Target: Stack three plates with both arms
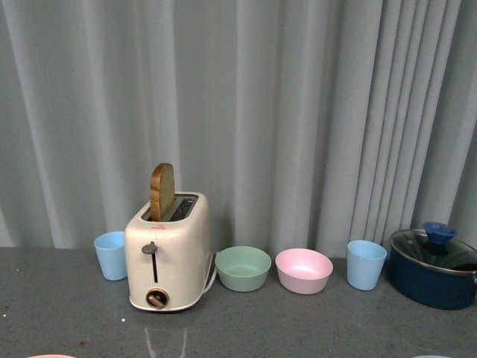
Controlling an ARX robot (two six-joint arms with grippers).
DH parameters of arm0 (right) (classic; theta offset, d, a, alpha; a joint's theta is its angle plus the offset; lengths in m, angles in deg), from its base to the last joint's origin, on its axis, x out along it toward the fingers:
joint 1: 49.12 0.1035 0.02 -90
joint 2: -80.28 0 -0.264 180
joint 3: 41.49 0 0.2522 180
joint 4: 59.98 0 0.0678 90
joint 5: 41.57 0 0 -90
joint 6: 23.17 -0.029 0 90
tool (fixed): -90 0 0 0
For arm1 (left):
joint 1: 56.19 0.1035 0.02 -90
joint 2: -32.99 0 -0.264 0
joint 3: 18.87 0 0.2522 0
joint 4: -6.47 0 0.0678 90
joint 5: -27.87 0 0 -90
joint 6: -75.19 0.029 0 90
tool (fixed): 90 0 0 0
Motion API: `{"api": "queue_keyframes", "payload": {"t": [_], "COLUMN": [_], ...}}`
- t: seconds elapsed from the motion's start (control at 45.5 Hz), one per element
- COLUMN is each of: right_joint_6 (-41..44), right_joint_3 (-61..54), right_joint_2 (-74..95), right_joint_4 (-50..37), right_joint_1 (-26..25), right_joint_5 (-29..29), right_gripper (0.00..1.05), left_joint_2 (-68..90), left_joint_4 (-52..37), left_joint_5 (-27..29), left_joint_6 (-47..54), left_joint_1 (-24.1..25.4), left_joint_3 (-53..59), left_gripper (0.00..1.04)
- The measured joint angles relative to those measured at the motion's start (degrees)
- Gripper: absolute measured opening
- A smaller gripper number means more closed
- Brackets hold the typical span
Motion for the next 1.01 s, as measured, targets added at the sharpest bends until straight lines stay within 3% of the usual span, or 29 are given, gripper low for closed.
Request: {"api": "queue_keyframes", "payload": {"t": [0.154,0.308,0.527,1.01], "right_joint_6": [0.0,0.0,0.0,0.0], "right_joint_3": [0.0,0.0,0.0,0.0], "right_joint_2": [0.0,0.0,0.0,0.0], "right_joint_4": [0.0,0.0,0.0,0.0], "right_joint_1": [0.0,0.0,0.0,0.0], "right_joint_5": [-0.3,-0.2,-0.2,-0.2], "right_gripper": [0.97,0.97,0.97,0.97], "left_joint_2": [20.3,48.5,74.4,99.1], "left_joint_4": [-7.0,-16.5,-10.4,0.2], "left_joint_5": [-1.6,1.7,4.6,7.2], "left_joint_6": [4.7,11.3,20.0,27.9], "left_joint_1": [-1.2,-2.8,-1.1,10.3], "left_joint_3": [-8.9,-23.1,-37.7,-57.8], "left_gripper": [0.98,0.98,0.98,0.98]}}
